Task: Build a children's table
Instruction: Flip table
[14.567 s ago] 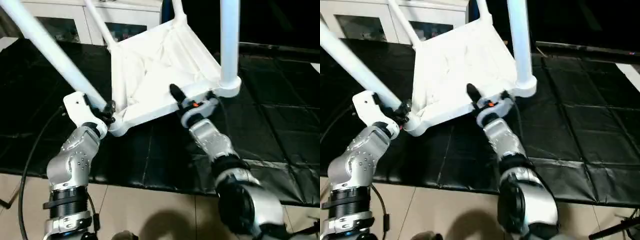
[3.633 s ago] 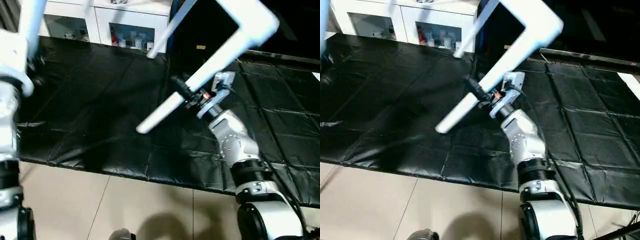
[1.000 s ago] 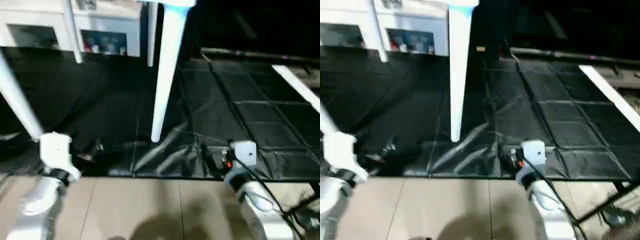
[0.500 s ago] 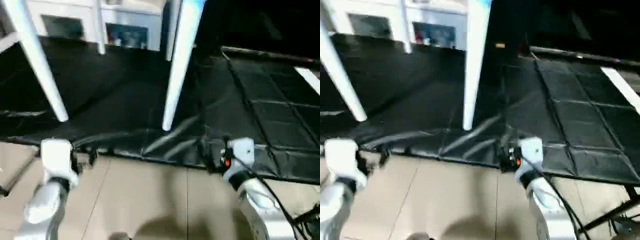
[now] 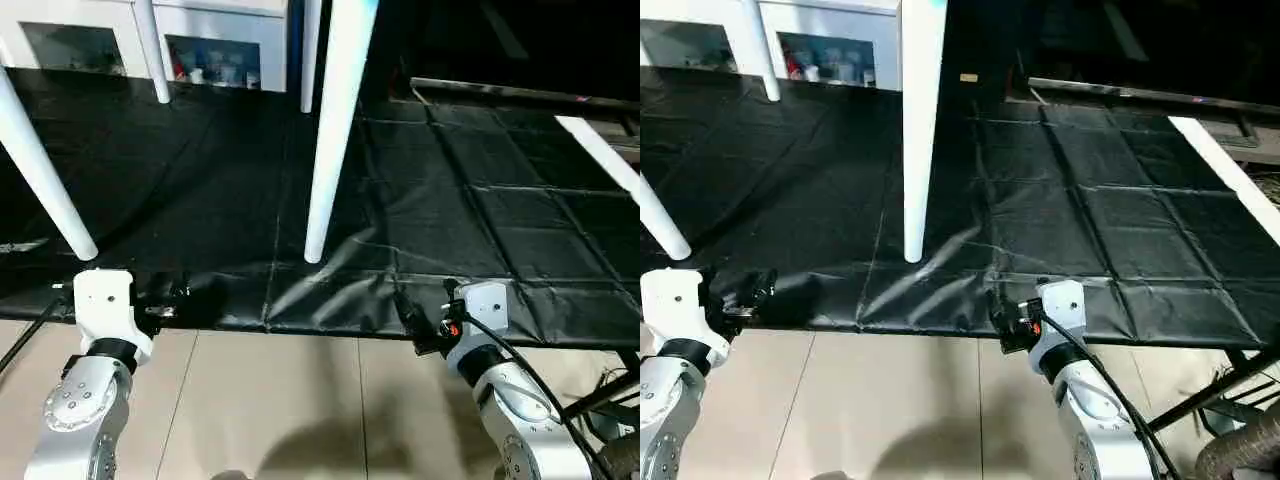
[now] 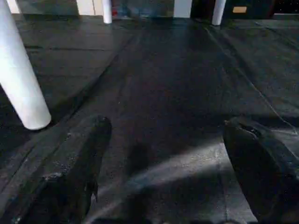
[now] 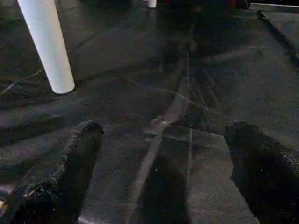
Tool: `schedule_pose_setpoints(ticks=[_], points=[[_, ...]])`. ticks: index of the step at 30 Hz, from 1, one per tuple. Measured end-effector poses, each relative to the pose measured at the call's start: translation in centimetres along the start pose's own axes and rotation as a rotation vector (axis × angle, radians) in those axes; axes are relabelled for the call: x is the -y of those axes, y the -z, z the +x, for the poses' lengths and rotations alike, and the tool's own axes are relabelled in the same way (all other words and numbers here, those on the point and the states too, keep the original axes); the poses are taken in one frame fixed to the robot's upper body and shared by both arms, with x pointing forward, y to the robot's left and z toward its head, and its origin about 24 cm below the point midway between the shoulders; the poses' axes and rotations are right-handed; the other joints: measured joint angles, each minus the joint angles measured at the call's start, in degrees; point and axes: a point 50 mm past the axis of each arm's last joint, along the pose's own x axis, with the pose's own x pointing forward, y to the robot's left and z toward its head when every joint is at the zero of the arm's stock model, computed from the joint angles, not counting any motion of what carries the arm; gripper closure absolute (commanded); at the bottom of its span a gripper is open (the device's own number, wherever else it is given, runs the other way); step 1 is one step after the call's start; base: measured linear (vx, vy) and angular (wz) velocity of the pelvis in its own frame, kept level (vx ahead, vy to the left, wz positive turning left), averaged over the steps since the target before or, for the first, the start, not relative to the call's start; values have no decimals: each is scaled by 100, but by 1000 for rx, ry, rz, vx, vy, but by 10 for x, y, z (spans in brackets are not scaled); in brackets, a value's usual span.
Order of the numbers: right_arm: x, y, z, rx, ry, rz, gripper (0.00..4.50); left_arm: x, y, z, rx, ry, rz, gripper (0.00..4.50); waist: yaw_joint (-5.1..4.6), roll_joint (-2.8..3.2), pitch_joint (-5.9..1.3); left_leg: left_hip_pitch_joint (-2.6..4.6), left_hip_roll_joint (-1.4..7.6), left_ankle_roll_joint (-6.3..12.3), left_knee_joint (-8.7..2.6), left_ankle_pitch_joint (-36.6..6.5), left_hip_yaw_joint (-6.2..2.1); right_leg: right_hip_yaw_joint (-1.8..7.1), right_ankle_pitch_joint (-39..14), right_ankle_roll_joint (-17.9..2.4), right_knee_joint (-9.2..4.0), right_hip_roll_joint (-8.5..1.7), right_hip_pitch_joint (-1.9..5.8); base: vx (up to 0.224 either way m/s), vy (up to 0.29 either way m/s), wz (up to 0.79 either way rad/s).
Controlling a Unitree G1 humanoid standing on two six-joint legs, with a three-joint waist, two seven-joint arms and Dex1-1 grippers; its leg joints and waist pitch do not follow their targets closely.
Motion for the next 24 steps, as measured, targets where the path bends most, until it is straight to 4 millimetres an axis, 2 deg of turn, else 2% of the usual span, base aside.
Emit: schedule_pose_setpoints(ticks=[24], points=[[0,0,0,0,0,2,0,0,0,0,0,0,0,17,4,-1,0,7,5,-1,0,1,11,3,19,5,-1,0,5,0,0,0]])
